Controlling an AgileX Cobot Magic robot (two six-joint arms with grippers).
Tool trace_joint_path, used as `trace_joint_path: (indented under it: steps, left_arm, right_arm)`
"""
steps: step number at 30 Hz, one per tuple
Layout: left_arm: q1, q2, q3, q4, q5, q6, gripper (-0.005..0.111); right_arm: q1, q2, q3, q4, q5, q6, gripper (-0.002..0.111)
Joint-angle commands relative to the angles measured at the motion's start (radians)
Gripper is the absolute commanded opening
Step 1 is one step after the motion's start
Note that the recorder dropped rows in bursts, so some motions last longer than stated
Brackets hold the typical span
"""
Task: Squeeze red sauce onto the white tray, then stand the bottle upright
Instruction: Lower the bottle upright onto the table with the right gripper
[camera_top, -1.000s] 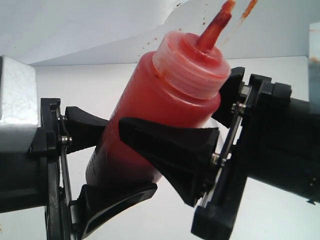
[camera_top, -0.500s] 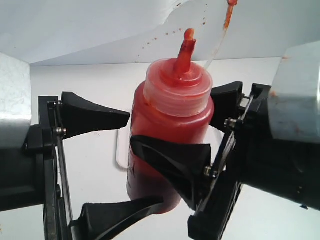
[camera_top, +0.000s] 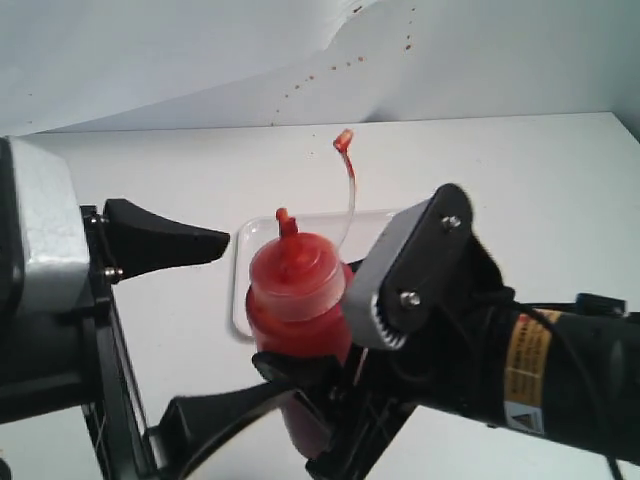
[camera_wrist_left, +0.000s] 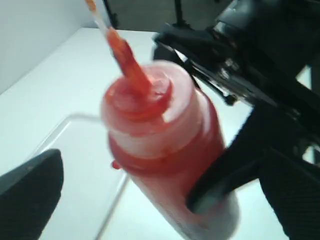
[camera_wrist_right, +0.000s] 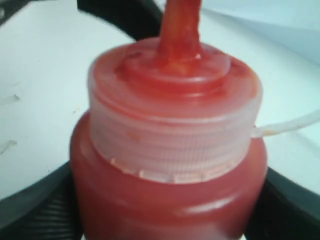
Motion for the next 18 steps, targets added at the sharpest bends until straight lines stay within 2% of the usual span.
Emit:
trace_joint_path:
  steps: [1, 5, 13, 18]
  left_arm:
    - [-0.001, -0.006, 0.04, -0.009, 0.362, -0.095, 0.105]
    - [-0.001, -0.006, 0.094, -0.009, 0.625, -0.094, 0.105]
    - [-0.001, -0.006, 0.153, -0.009, 0.831, -0.09, 0.105]
    - [-0.001, -0.006, 0.164, -0.009, 0.9, -0.09, 0.105]
  right_arm:
    - [-0.004, 0.141, -0.009, 0.039, -0.243, -0.059, 0.0]
    - [-0.004, 0.272, -0.009, 0.17, -0.389, -0.154, 0.0]
    - [-0.004, 0.462, -0.009, 0.172, -0.626, -0.156, 0.0]
    - [-0.004, 0.521, -0.009, 0.172, -0.649, -0.159, 0.0]
